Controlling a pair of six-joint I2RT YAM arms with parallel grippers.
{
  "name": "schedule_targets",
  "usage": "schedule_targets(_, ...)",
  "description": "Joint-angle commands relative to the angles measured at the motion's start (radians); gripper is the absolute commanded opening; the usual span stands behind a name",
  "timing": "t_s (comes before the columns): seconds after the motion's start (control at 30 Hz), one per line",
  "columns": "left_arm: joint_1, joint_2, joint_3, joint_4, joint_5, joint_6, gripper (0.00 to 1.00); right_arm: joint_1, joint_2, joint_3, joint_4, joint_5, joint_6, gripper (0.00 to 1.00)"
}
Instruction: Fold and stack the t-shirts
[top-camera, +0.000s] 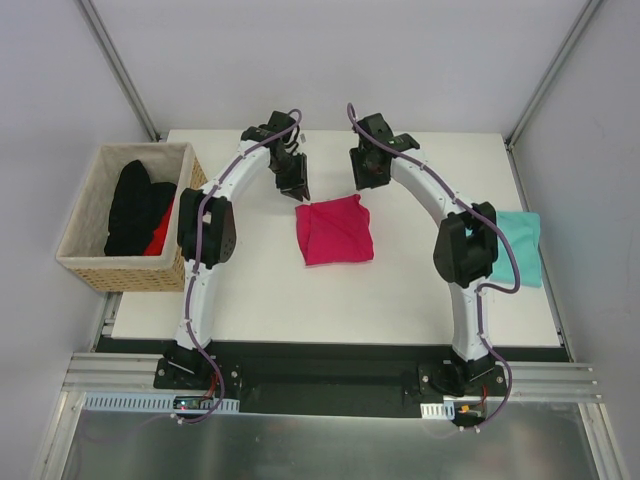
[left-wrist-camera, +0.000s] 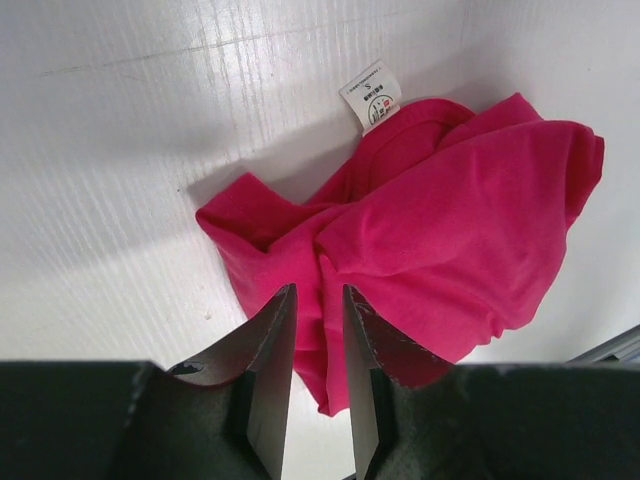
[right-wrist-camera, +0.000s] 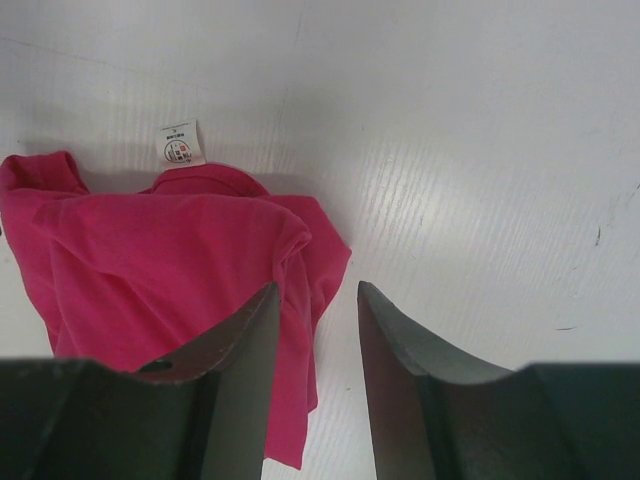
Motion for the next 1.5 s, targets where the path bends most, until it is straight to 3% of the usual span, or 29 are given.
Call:
schedule_targets(0.0,-0.012,0.014,0.041,-0.011,0.024,0.003,0.25,0.006,0.003,0.060,-0.006,-0.010,0.012,0.40)
schedule_targets(0.73,-0.034,0.072,0.094,-0.011,0.038,-0.008,0.26,0.006,0.011,0.057,-0.013,-0.014,0.007,0.40)
schedule_targets(1.0,-0.034,0.069,0.085,-0.011,0.038,-0.002,0.16,0.005,0.016,0.055,-0.011,-0.023,0.013,0.38)
schedule_targets(1.47,-0.034,0.066,0.082,-0.011,0.032,-0.002,0.17,0.008,0.048,0.077,-0.019,-0.054,0.017,0.47)
